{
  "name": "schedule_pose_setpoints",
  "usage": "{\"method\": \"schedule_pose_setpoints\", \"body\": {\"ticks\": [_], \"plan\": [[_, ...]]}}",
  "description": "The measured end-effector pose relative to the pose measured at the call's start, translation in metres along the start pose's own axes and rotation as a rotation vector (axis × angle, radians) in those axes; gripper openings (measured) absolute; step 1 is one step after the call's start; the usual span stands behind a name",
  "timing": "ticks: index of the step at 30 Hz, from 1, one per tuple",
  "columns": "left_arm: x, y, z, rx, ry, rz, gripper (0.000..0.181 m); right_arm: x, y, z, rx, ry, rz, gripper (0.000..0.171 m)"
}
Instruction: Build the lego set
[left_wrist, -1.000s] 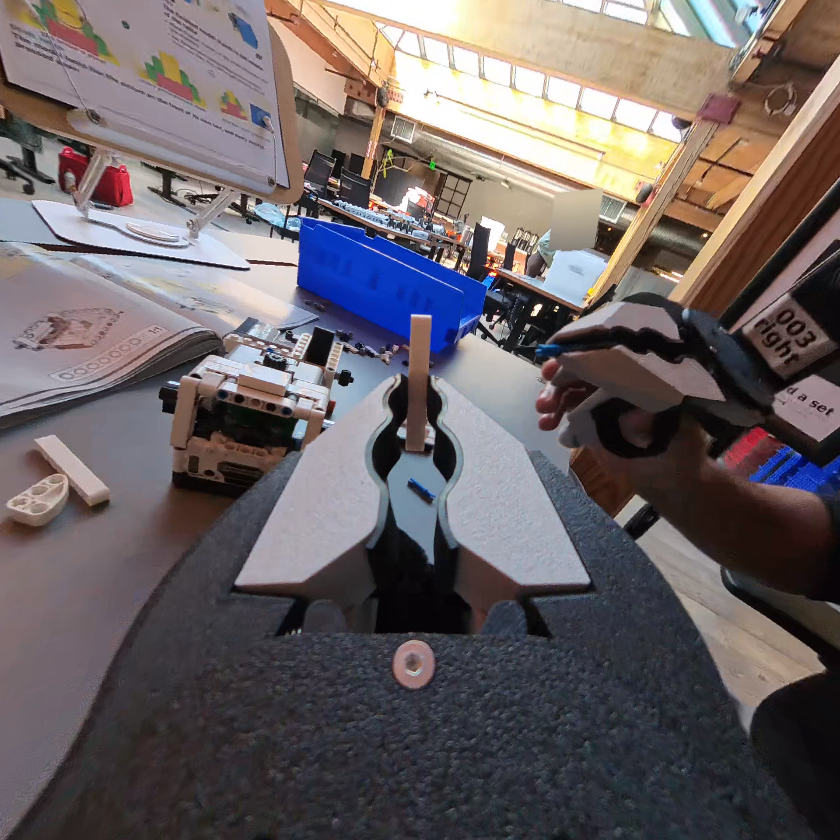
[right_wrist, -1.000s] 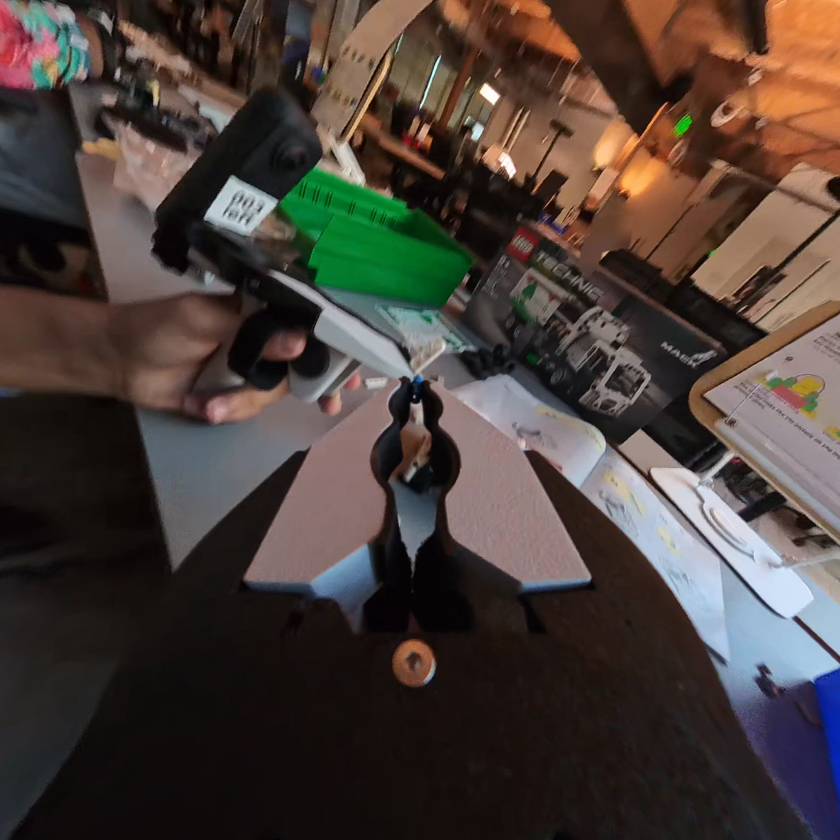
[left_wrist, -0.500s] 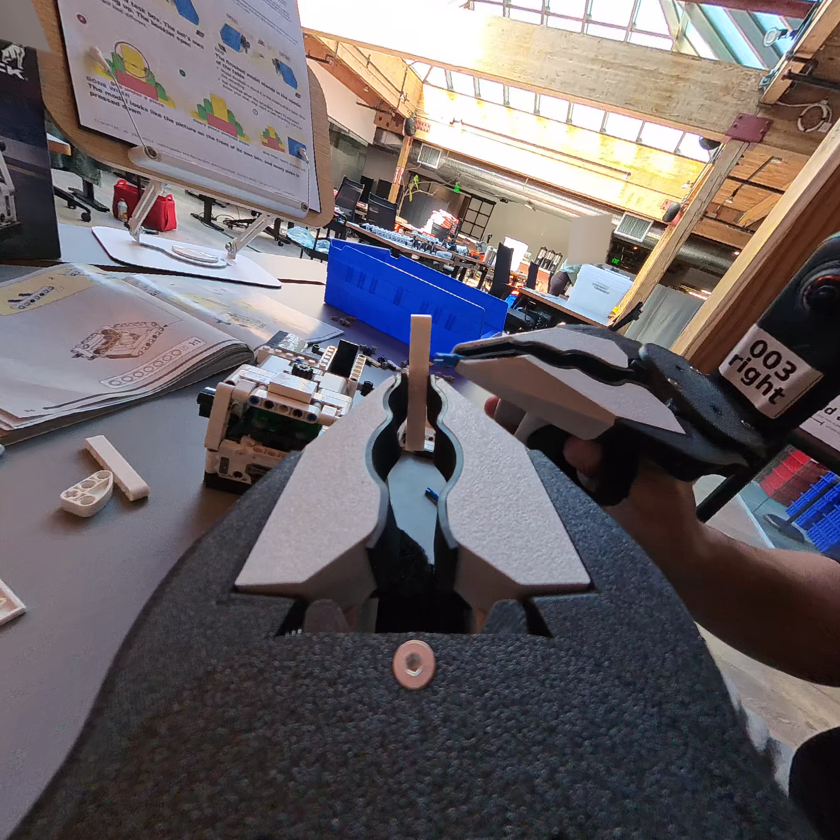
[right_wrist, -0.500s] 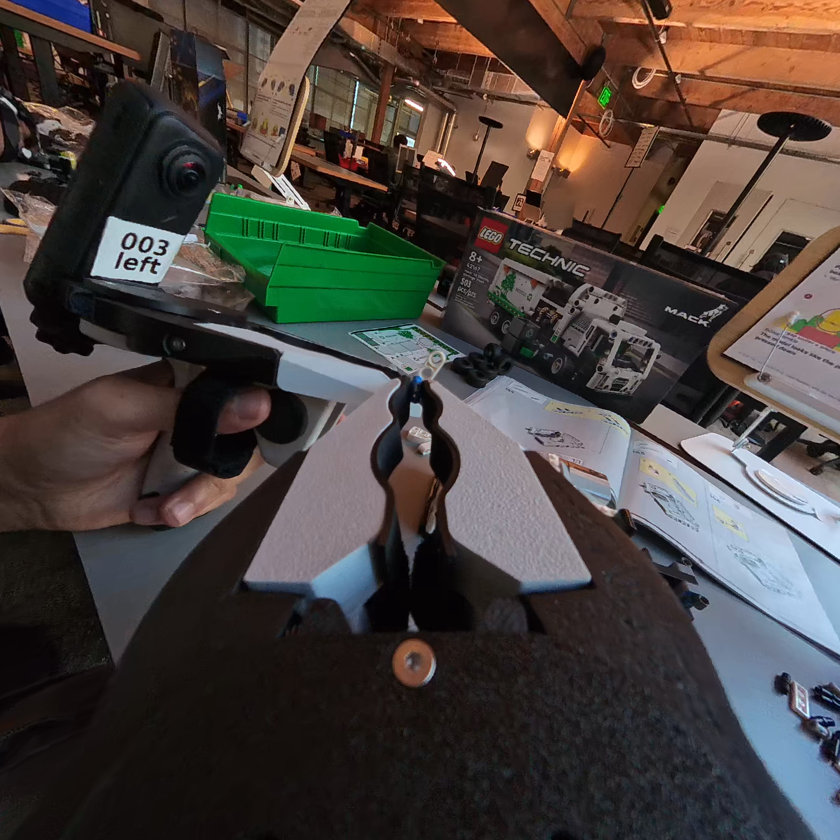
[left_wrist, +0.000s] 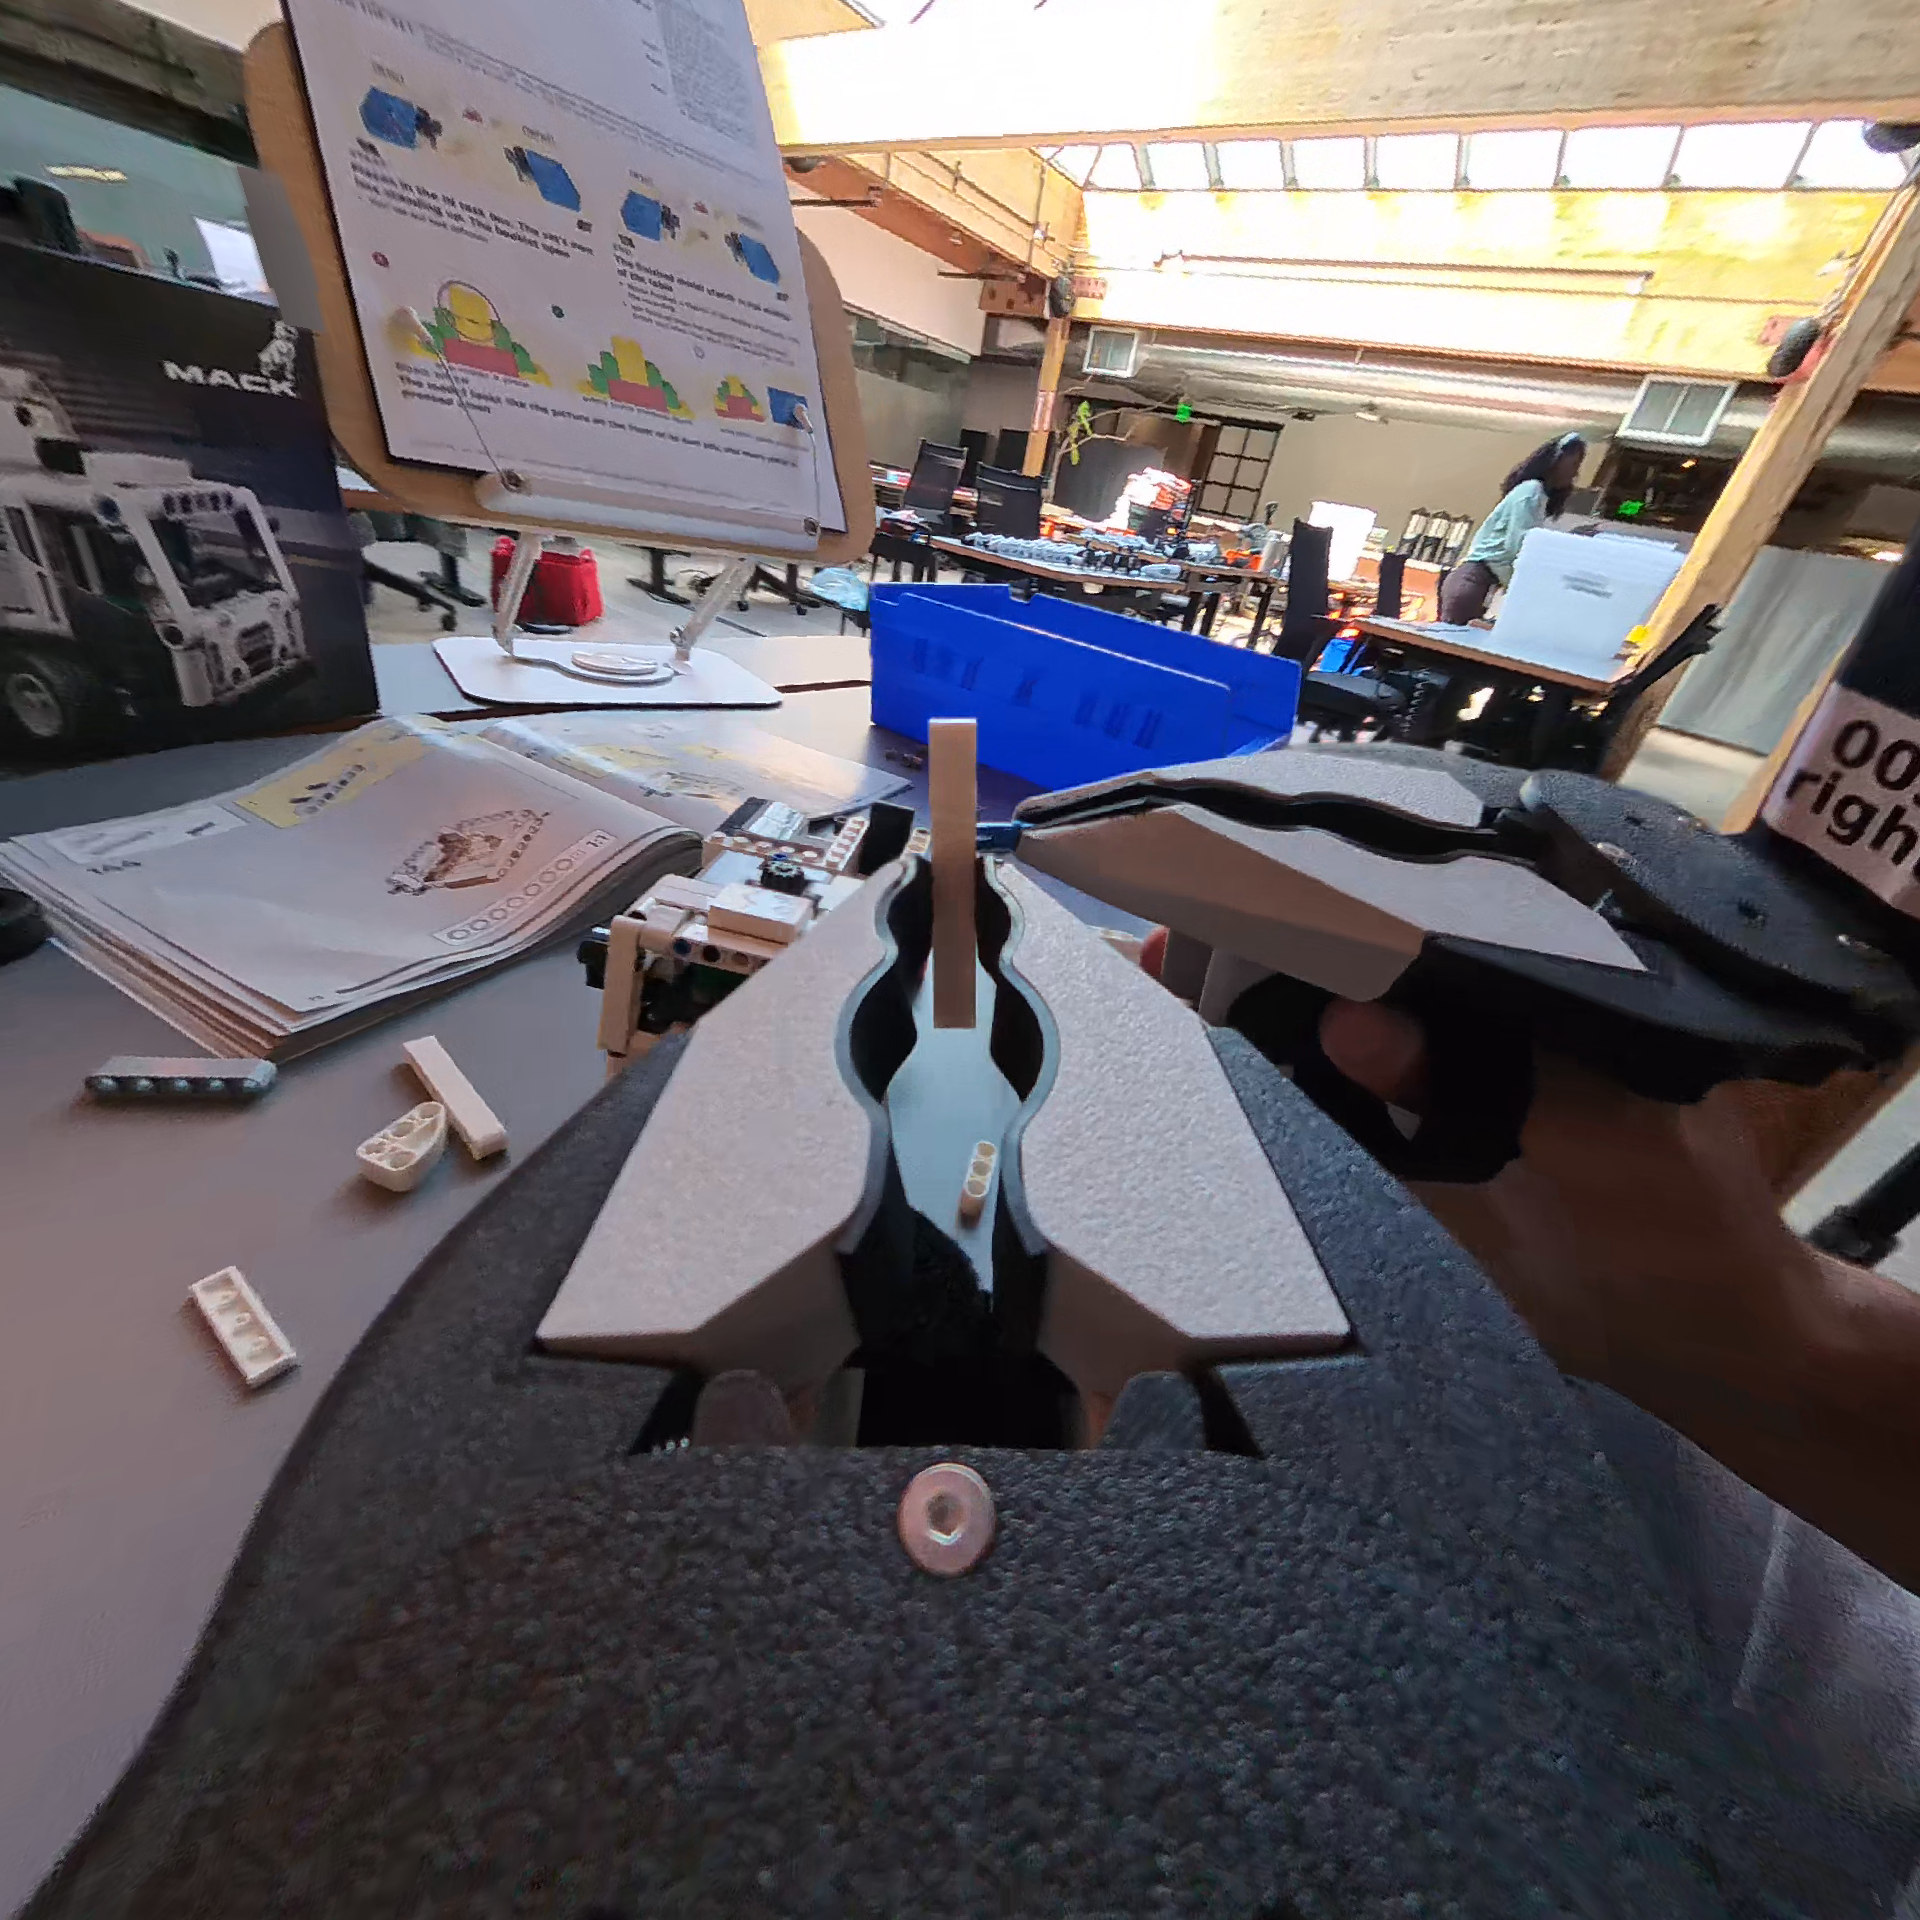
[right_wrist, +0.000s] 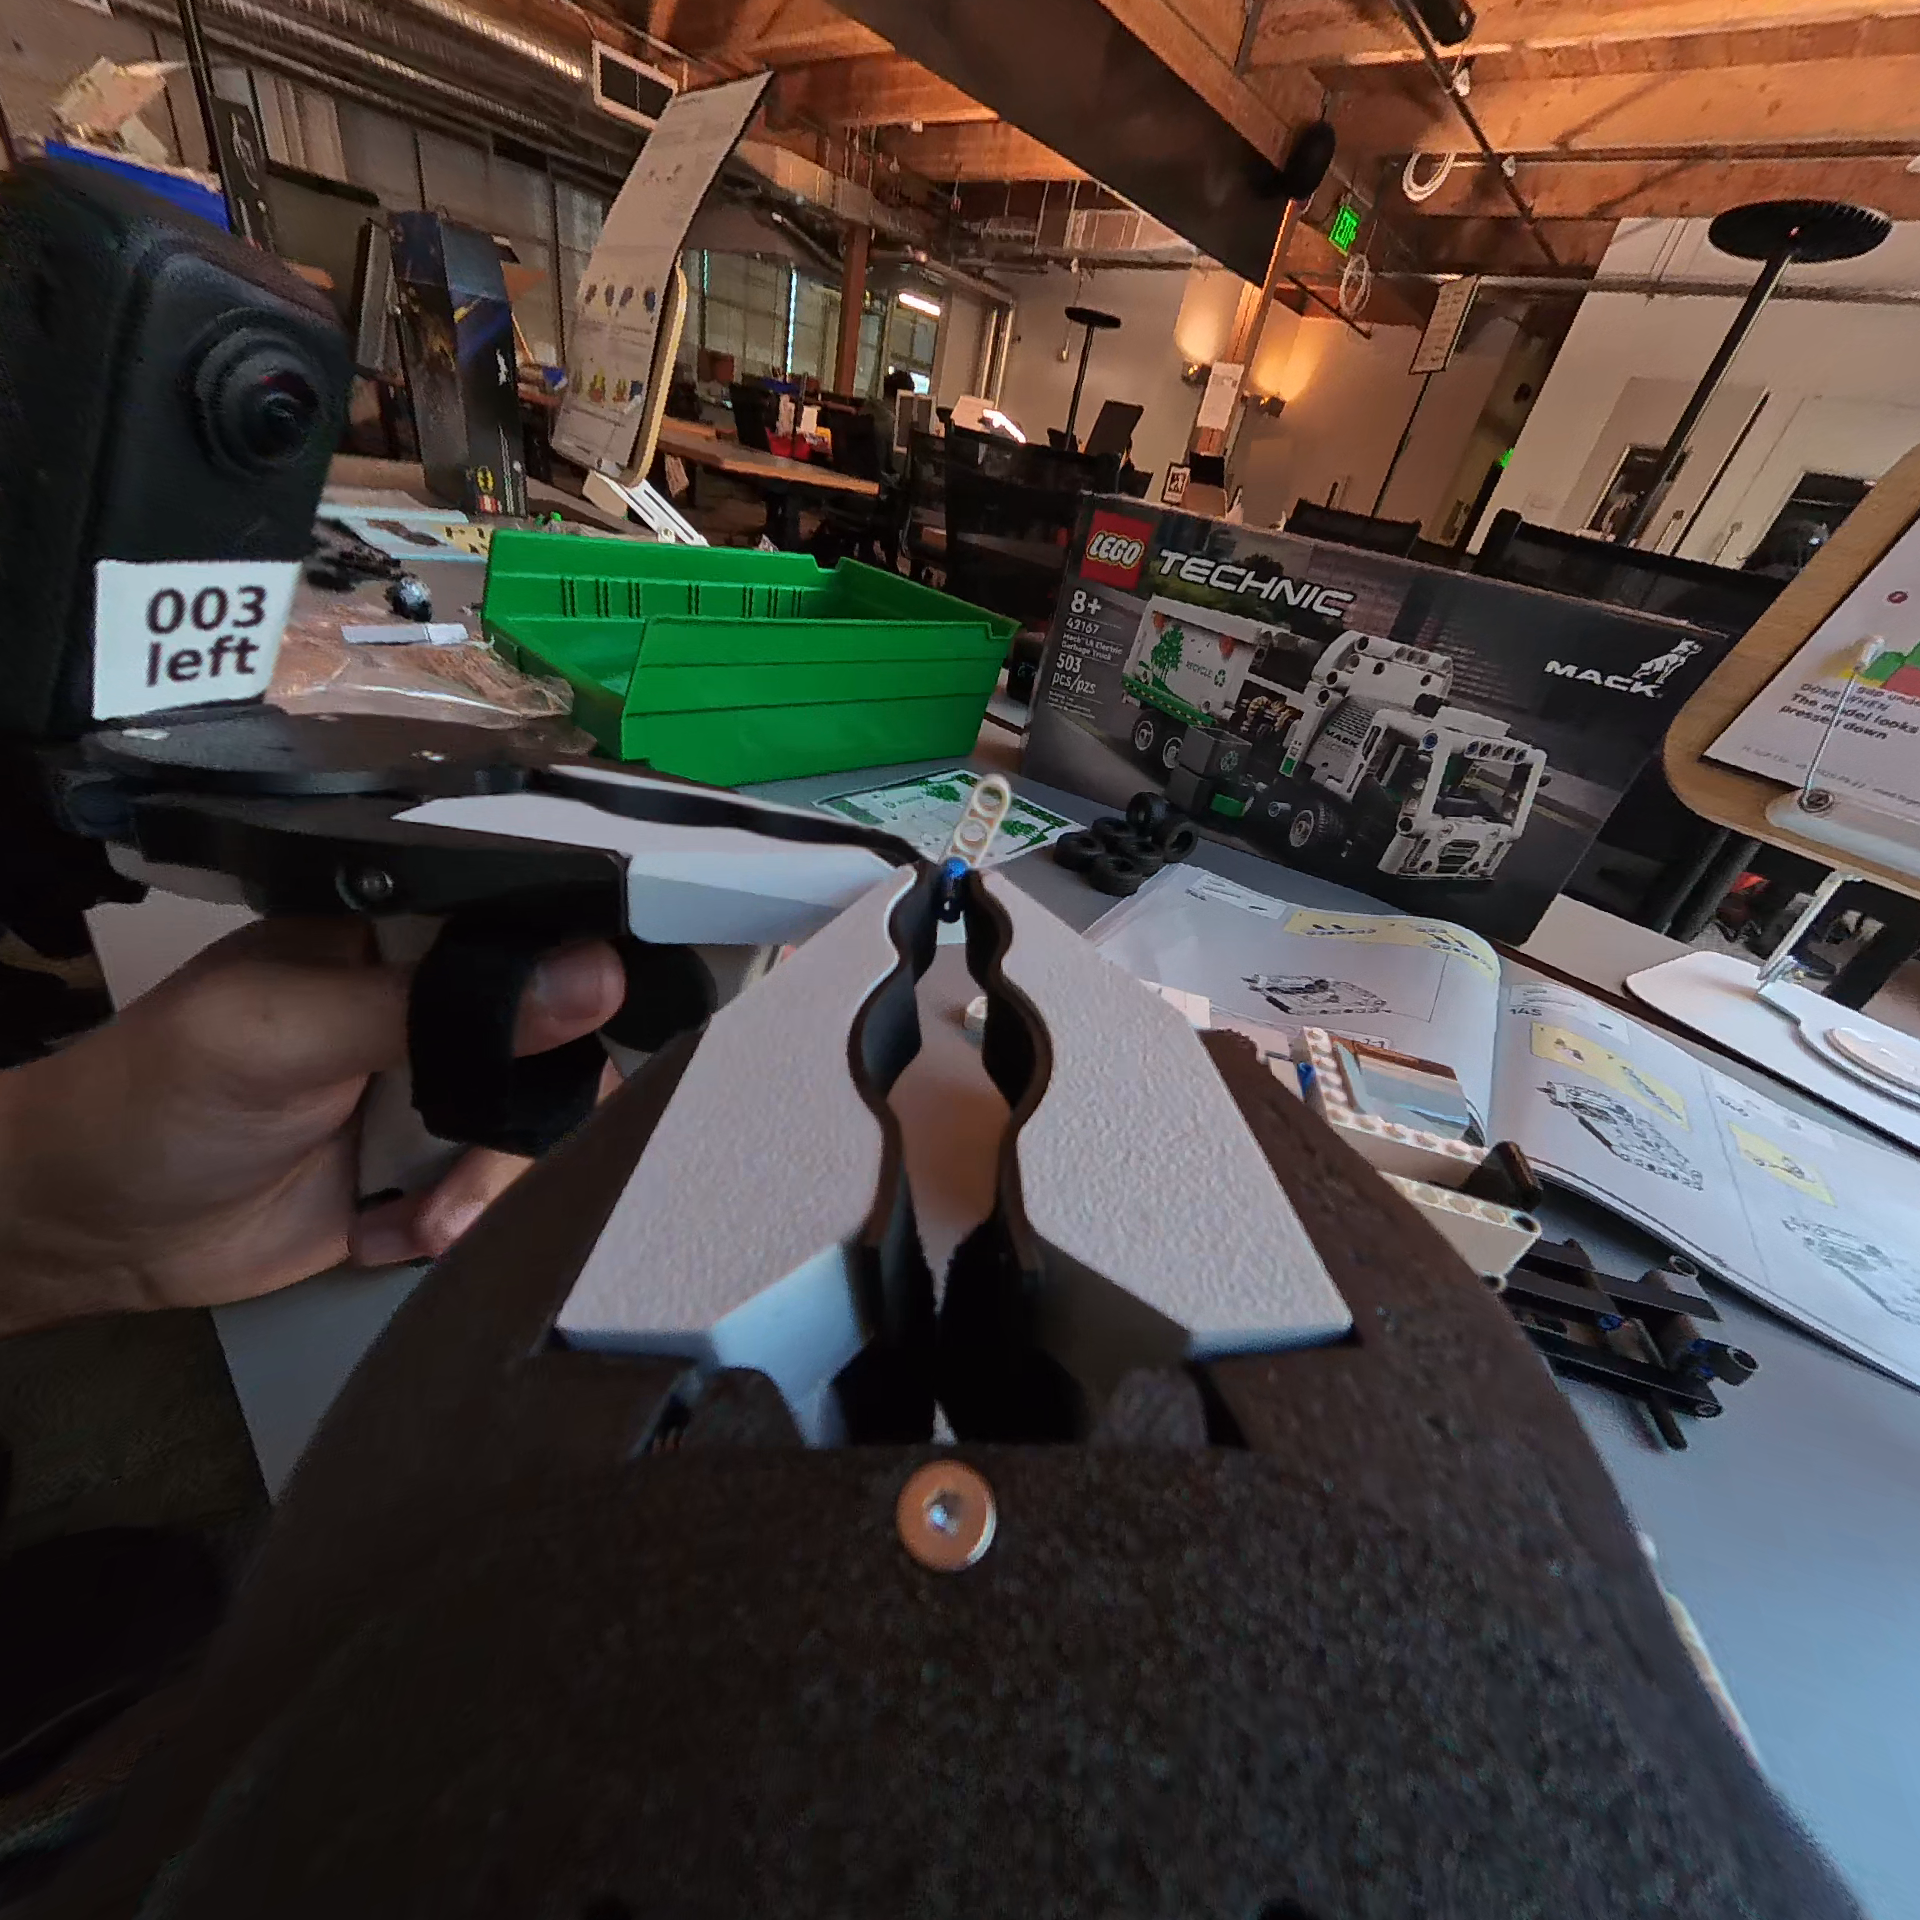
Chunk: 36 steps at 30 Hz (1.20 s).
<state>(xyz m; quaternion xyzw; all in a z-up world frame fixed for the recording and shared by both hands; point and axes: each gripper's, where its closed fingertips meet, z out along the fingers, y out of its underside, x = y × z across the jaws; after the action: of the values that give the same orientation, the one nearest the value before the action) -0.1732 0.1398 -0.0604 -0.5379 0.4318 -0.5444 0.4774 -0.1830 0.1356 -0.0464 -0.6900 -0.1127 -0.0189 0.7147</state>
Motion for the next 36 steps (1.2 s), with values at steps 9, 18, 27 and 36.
{"method": "schedule_pose_setpoints", "body": {"ticks": [9,18,27,36], "plan": [[-0.0067,-0.0043,-0.0023,0.031,-0.039,0.004,0.007,-0.0014,-0.0026,0.0077,0.089,-0.014,0.093,0.004],[-0.0055,-0.0016,-0.0012,0.010,-0.093,0.097,0.007,-0.0005,-0.0014,0.0055,0.087,-0.002,0.083,0.004],[-0.0042,0.0026,-0.0002,-0.018,-0.101,0.122,0.008,0.0000,0.0025,0.0044,0.072,-0.019,0.128,0.004],[-0.0026,0.0032,-0.0022,-0.038,-0.150,0.273,0.007,-0.0014,0.0030,0.0013,0.065,-0.016,0.138,0.004]]}}
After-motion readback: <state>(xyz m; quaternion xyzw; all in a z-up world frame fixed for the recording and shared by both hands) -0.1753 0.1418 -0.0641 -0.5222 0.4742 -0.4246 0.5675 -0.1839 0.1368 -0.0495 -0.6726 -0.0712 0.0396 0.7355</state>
